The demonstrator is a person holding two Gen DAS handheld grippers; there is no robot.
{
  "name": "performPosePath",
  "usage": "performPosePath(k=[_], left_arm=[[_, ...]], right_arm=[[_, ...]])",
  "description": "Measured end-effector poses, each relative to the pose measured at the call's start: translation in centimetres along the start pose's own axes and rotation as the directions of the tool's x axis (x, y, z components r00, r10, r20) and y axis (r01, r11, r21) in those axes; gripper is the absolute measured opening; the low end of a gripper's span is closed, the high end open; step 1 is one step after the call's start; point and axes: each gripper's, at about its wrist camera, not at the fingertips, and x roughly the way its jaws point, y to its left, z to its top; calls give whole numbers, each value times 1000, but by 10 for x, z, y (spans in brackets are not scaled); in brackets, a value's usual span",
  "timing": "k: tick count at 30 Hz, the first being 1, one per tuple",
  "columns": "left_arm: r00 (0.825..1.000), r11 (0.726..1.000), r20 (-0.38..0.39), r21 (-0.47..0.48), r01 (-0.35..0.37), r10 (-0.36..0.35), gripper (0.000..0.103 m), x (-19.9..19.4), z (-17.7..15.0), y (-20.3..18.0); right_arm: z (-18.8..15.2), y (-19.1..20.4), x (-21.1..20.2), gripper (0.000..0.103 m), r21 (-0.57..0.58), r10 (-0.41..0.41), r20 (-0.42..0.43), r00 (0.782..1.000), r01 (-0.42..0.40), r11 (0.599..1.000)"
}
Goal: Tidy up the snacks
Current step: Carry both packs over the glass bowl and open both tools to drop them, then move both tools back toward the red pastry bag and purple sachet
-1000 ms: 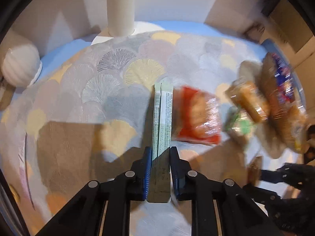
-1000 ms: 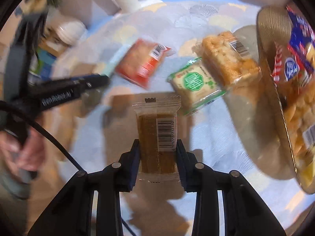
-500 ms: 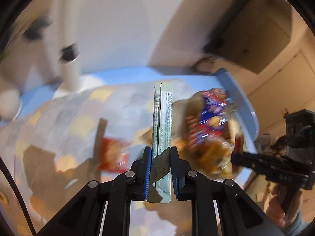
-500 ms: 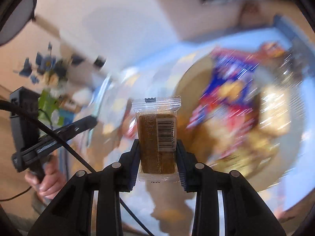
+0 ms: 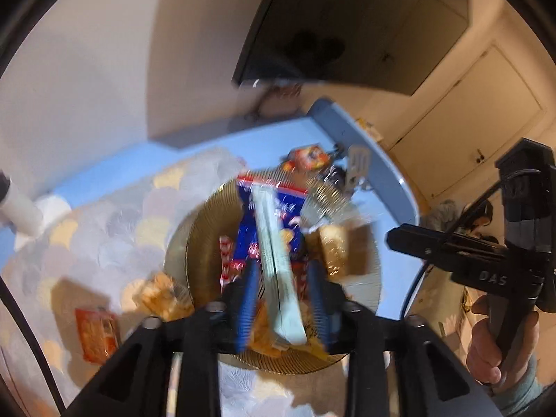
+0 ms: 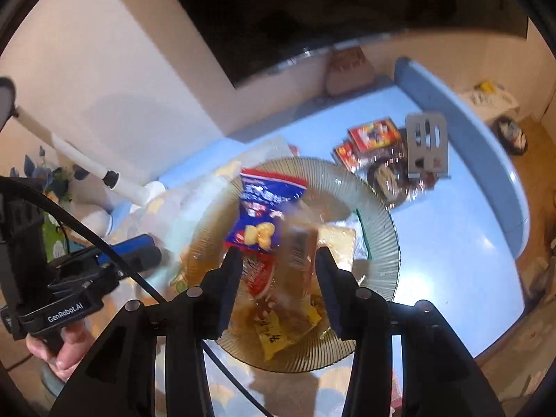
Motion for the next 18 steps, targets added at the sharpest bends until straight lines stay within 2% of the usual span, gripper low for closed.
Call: performPosePath(k=[6, 9, 13, 18], left_arm=[[997, 988, -20, -137, -75, 73, 33, -5, -24, 43], [990, 968, -22, -209, -140, 138, 33, -17, -44, 69], [980, 915, -16, -354, -191, 198, 33, -47, -76, 113], [966, 832, 9, -511, -217, 258, 33, -90, -127, 170]], right_arm=[[3, -22, 10, 49, 9, 46, -32, 998, -46, 999], [5, -18, 16, 54, 4, 71, -43, 997, -71, 997], [4, 0, 30, 54, -17, 126, -80, 989, -127, 992], [-2, 40, 34, 56, -75, 151, -93, 984, -158, 985]])
